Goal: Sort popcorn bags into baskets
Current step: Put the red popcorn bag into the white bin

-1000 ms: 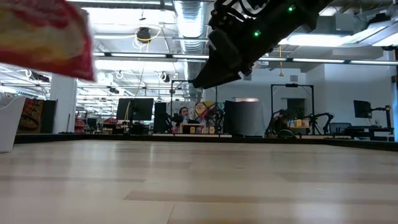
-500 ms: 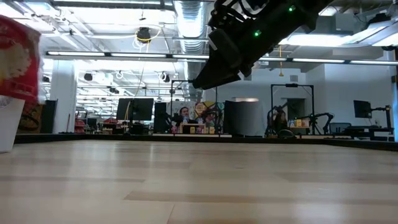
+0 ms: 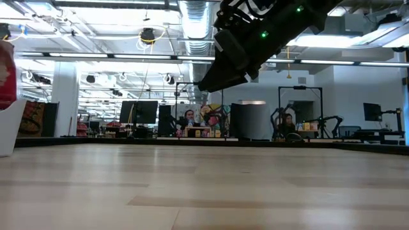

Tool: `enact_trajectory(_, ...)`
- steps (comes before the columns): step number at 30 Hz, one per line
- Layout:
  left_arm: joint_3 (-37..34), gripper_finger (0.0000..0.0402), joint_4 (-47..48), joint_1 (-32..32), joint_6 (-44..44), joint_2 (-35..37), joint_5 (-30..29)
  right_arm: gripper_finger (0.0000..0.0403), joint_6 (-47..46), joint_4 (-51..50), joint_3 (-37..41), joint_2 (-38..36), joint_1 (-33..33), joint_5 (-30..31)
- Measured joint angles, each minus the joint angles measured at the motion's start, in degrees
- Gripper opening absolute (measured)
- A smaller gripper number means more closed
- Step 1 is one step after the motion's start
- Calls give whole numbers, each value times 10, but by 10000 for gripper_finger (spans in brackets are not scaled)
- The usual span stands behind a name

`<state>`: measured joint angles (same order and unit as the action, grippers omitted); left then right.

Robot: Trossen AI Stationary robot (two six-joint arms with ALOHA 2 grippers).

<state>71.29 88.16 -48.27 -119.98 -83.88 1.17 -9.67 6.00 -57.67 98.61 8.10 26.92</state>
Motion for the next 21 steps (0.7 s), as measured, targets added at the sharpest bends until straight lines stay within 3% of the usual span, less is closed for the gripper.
enact_trajectory(6,0,7,-53,0,-6,-9,-51,255,0,0,0,0,-3,0)
enact_trajectory(15,-44,37,-137,0,4,-49,-12,255,-4,-1,0,0,-3,0)
enact_trajectory(21,-45,49,-145,1,13,-51,-13,255,-4,-6,0,0,-3,0)
